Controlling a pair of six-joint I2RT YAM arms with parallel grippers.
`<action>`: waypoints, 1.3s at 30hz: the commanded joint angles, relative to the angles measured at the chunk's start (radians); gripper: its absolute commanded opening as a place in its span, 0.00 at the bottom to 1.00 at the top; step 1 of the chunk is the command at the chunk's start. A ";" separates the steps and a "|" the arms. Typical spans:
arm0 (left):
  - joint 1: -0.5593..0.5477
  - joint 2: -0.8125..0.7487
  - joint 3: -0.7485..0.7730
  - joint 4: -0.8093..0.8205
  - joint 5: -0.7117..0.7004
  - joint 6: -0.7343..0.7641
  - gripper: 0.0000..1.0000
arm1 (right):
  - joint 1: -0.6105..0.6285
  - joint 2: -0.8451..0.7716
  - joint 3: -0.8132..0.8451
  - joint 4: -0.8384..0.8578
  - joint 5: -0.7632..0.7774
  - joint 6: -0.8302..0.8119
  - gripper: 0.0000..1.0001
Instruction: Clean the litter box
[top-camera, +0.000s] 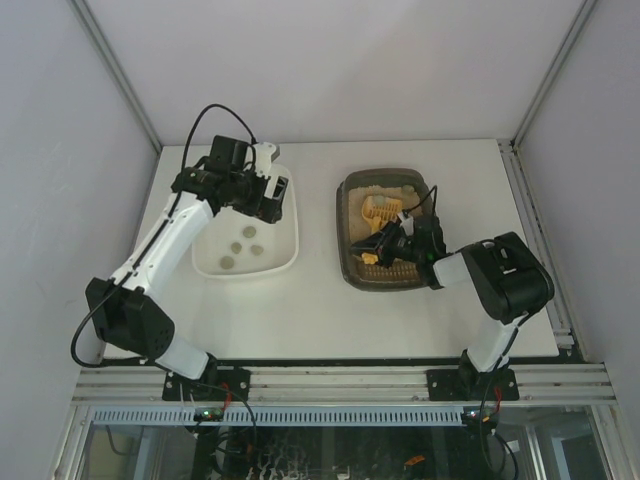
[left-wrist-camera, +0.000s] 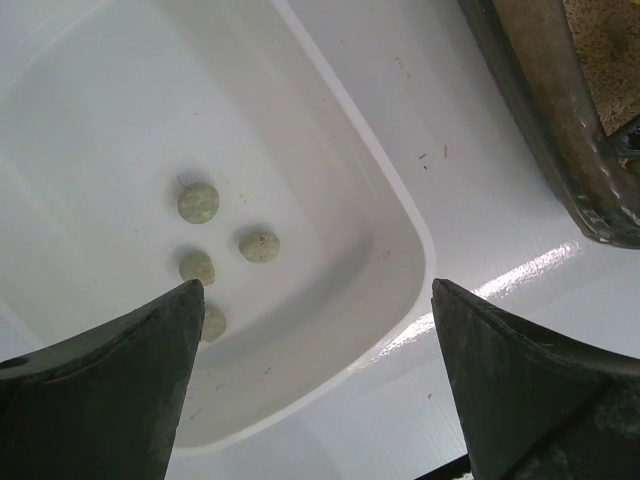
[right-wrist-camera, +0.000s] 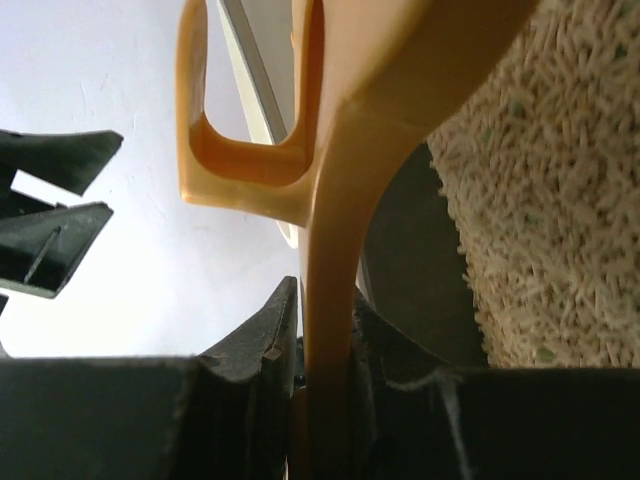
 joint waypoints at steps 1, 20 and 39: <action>0.000 -0.083 -0.031 0.007 0.032 0.063 0.99 | 0.002 -0.051 -0.068 0.249 -0.059 -0.005 0.00; 0.001 -0.211 -0.208 0.010 0.065 0.107 0.98 | -0.048 -0.184 -0.251 0.286 -0.139 -0.238 0.00; 0.000 -0.472 -0.442 -0.017 -0.016 0.154 0.97 | -0.085 -0.518 -0.275 -0.177 -0.179 -0.486 0.00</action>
